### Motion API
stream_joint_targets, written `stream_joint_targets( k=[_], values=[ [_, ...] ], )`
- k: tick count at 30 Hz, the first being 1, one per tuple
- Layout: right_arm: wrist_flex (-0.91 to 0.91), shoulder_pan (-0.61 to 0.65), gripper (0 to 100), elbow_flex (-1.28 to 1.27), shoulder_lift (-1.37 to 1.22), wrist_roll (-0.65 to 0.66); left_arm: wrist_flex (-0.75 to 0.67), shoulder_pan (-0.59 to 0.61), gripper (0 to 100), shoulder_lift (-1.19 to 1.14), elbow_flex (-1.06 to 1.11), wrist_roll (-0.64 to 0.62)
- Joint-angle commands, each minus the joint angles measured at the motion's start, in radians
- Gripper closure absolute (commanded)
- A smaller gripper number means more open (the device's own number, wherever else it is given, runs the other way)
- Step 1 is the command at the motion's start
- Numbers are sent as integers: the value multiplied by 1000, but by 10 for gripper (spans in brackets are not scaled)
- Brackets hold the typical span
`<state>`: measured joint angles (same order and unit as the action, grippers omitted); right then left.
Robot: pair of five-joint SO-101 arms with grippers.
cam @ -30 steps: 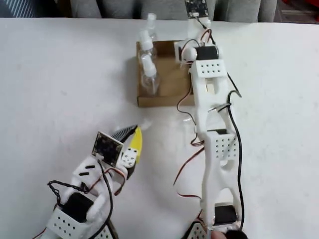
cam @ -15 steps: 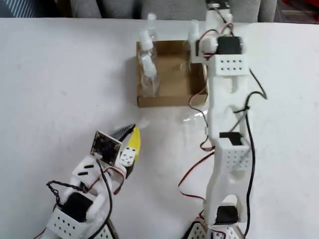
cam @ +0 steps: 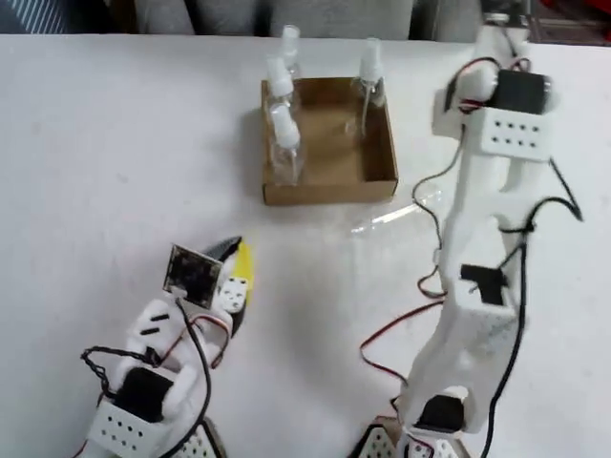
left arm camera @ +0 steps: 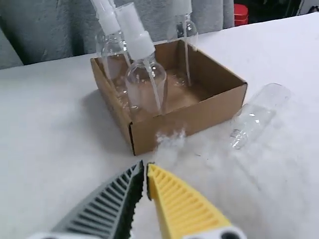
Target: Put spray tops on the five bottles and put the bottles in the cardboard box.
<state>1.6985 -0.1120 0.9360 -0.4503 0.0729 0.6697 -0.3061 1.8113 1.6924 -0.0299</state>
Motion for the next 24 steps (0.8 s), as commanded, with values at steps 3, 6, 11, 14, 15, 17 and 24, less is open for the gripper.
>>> stream_joint_targets(
  k=[3,6,11,14,15,17,24],
  values=[
    [30,-15,664,-290,277,14,77,101,980,5,0,11],
    [28,-13,663,-486,390,14,144,153,980,7,0,12],
    [28,-25,663,-789,552,14,229,236,980,8,0,12],
    [28,-59,663,-942,639,74,281,245,980,8,0,12],
    [28,-71,663,-979,667,130,295,245,980,8,0,12],
    [28,-101,663,-1048,725,244,308,245,980,10,0,12],
    [25,-269,665,-1175,877,393,308,245,980,10,0,12]
  ],
)
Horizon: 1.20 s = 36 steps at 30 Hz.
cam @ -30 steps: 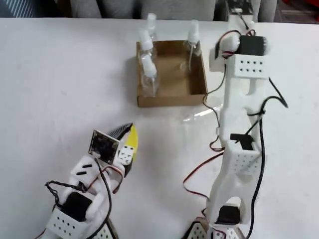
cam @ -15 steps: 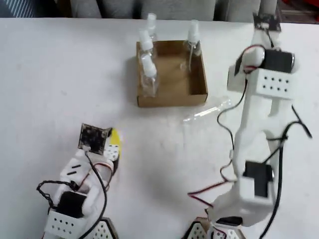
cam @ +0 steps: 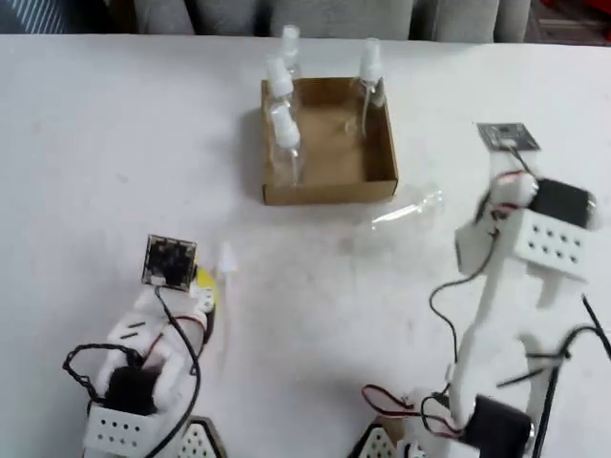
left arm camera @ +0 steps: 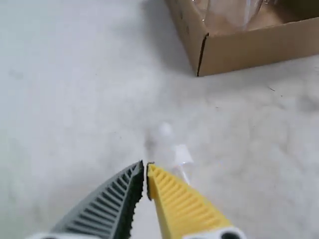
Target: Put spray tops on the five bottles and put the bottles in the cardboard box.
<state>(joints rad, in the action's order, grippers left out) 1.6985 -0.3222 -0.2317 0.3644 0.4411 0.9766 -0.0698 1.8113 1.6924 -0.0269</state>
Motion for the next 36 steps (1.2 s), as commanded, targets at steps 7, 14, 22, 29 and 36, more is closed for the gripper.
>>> stream_joint_targets(
  k=[7,14,22,29,36],
  values=[
    [-240,-12,930,-126,4,81,-2,8,980,10,0,9],
    [-552,56,988,-107,-171,89,-2,8,980,10,0,9],
    [-599,130,982,210,-470,91,-5,10,980,10,2,9],
    [-599,179,982,529,-771,89,-5,10,980,10,2,9],
    [-575,220,982,677,-981,95,-5,10,980,10,2,9]
  ],
)
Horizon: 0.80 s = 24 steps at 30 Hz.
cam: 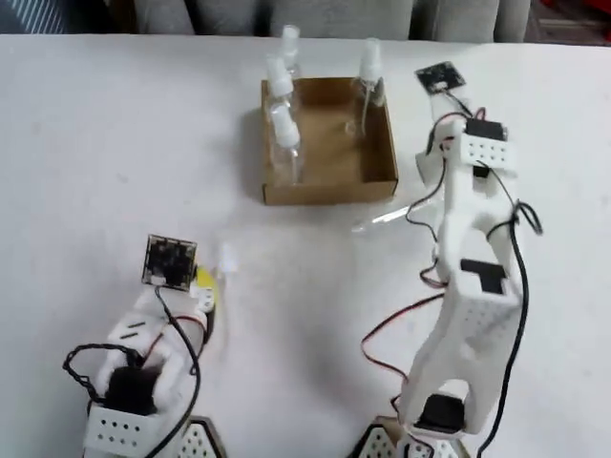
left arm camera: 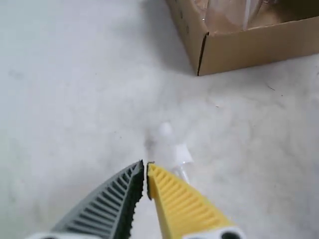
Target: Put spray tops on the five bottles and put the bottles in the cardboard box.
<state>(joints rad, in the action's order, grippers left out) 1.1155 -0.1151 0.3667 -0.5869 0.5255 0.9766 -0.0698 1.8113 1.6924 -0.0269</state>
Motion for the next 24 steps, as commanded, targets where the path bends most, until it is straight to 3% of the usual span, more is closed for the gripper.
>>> stream_joint_targets(
  k=[1,15,24],
  values=[
    [31,10,982,81,-48,12,-5,10,980,10,2,9],
    [602,-85,982,97,-22,43,-5,10,980,10,2,9],
    [604,-177,982,-127,202,54,-2,10,980,10,2,9]
  ],
)
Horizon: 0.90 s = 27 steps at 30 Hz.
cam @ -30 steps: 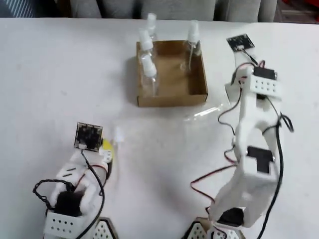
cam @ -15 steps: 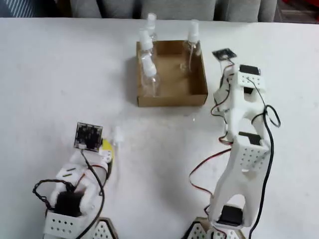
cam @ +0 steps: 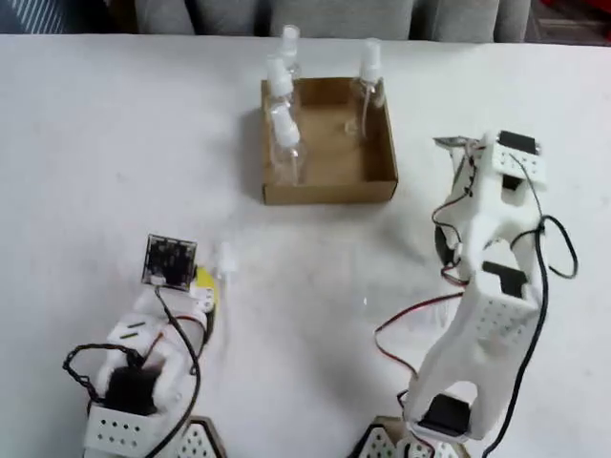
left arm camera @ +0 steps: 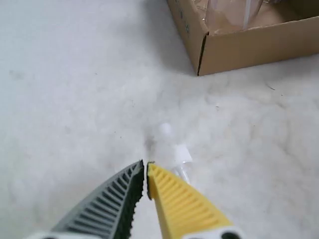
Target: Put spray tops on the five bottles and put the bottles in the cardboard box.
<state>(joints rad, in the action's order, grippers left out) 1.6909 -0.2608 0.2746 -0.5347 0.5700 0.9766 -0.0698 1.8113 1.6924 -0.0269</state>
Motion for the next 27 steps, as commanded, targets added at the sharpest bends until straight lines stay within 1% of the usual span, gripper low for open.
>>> stream_joint_targets(
  k=[1,5,7,10,13,18,21,23,27],
  values=[
    [24,-41,982,-60,197,9,-2,10,980,10,2,9],
    [27,-51,982,-186,389,18,-2,10,980,10,2,9],
    [27,-50,982,-285,484,68,-2,10,980,10,2,9],
    [25,-44,982,-454,642,170,-2,10,980,10,2,9],
    [12,-44,982,-605,809,327,-2,10,980,10,2,9],
    [-50,-38,978,-781,1063,520,-2,10,980,10,2,9],
    [-54,19,977,-858,1171,598,0,10,980,10,2,9],
    [-54,76,976,-911,1221,620,0,10,980,10,2,9],
    [-61,216,976,-988,1259,586,0,10,980,10,2,9]
  ],
)
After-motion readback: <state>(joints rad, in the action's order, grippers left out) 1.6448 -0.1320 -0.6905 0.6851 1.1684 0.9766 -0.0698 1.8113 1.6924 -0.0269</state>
